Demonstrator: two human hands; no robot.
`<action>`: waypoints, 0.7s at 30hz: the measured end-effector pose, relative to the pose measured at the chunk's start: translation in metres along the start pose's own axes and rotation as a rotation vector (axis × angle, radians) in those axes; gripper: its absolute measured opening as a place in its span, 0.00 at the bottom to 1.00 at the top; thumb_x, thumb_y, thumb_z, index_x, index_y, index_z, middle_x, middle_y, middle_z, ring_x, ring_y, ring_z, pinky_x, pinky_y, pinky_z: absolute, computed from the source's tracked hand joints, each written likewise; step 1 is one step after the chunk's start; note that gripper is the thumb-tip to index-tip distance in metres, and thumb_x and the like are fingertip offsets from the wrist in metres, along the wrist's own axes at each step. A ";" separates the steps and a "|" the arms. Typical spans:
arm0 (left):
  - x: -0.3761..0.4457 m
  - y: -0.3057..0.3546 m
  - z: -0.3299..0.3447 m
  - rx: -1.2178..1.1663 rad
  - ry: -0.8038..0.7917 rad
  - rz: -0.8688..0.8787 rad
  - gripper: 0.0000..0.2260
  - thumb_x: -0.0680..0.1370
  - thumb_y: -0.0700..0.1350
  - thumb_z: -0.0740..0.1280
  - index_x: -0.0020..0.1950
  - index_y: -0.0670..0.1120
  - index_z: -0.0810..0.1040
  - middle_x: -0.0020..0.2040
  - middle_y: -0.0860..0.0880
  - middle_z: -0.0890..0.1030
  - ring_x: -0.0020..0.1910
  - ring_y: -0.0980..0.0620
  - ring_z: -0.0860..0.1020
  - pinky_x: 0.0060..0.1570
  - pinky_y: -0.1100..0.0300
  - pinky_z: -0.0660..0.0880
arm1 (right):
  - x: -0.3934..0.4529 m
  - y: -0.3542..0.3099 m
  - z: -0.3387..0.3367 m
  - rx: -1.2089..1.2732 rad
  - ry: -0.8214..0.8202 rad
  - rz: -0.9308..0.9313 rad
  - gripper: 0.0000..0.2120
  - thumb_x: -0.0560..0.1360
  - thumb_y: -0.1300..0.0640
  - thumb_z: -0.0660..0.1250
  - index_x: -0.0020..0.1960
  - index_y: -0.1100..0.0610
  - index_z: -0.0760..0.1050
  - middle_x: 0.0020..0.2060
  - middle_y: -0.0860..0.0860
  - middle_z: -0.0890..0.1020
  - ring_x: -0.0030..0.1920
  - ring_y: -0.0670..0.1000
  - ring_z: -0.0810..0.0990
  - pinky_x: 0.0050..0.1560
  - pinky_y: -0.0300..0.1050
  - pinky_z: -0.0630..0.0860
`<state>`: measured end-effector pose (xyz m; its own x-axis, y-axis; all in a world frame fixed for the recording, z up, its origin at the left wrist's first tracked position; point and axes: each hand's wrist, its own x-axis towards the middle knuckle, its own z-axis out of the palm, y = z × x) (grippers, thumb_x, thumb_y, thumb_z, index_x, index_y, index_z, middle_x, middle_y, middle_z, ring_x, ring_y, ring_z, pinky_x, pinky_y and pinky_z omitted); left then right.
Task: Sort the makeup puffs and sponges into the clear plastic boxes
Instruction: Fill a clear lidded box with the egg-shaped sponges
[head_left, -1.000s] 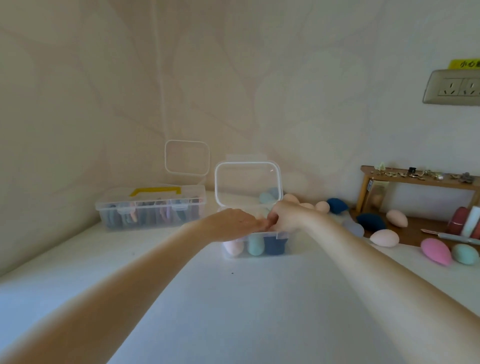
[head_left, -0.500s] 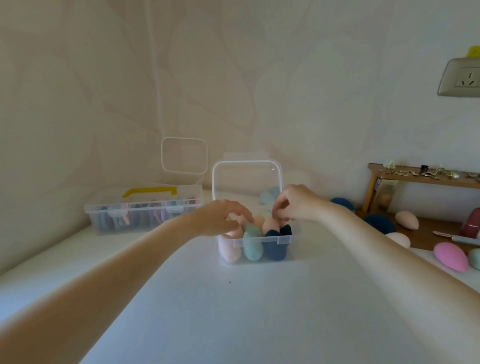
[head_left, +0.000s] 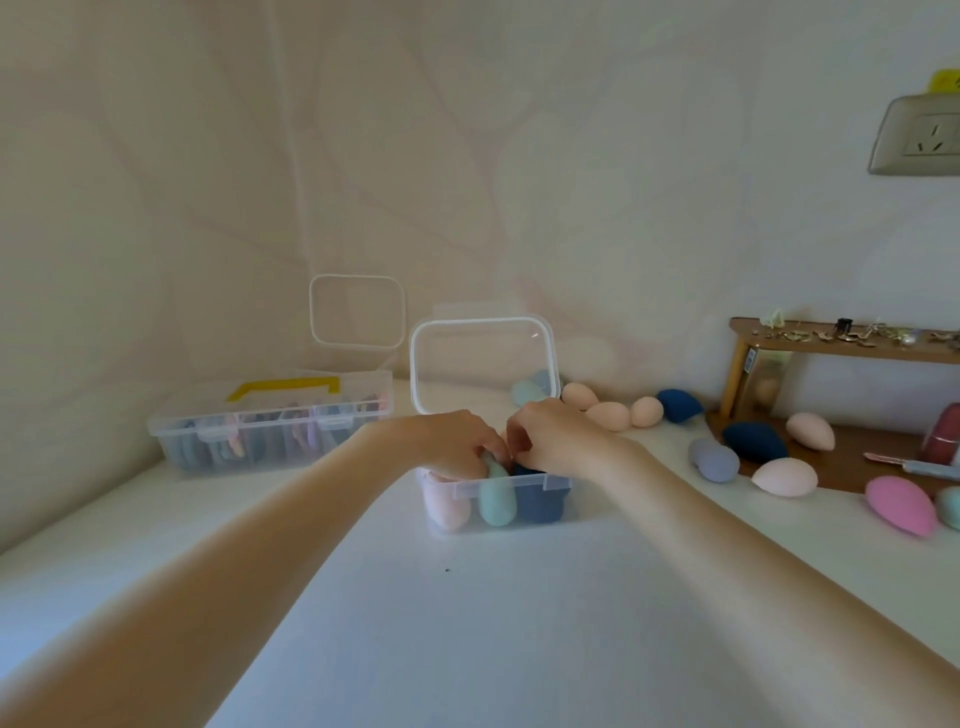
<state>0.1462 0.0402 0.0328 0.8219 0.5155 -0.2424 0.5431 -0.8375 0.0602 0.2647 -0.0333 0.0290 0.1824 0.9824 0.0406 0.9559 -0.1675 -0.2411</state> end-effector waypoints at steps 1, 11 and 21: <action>0.000 0.002 -0.006 -0.010 -0.017 -0.009 0.20 0.75 0.38 0.55 0.59 0.55 0.77 0.58 0.52 0.77 0.57 0.50 0.73 0.60 0.57 0.71 | -0.001 0.002 -0.003 0.004 0.003 -0.002 0.09 0.76 0.59 0.60 0.46 0.58 0.79 0.44 0.54 0.81 0.48 0.55 0.79 0.49 0.46 0.76; 0.018 0.027 -0.043 -0.165 0.072 0.148 0.13 0.76 0.37 0.61 0.55 0.49 0.80 0.54 0.54 0.80 0.57 0.53 0.76 0.61 0.63 0.72 | 0.002 0.050 -0.028 0.155 0.318 0.157 0.10 0.76 0.62 0.59 0.40 0.61 0.77 0.31 0.54 0.78 0.34 0.54 0.77 0.41 0.49 0.77; 0.000 -0.028 -0.035 -0.278 0.314 0.004 0.12 0.77 0.37 0.60 0.56 0.45 0.80 0.57 0.49 0.80 0.53 0.56 0.76 0.48 0.74 0.69 | 0.025 0.072 -0.013 0.428 0.342 0.335 0.13 0.77 0.56 0.62 0.59 0.60 0.75 0.59 0.56 0.76 0.56 0.56 0.76 0.53 0.45 0.72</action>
<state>0.1377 0.0701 0.0654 0.8133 0.5783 0.0633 0.5298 -0.7812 0.3302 0.3409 -0.0215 0.0251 0.5861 0.7887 0.1855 0.6708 -0.3440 -0.6570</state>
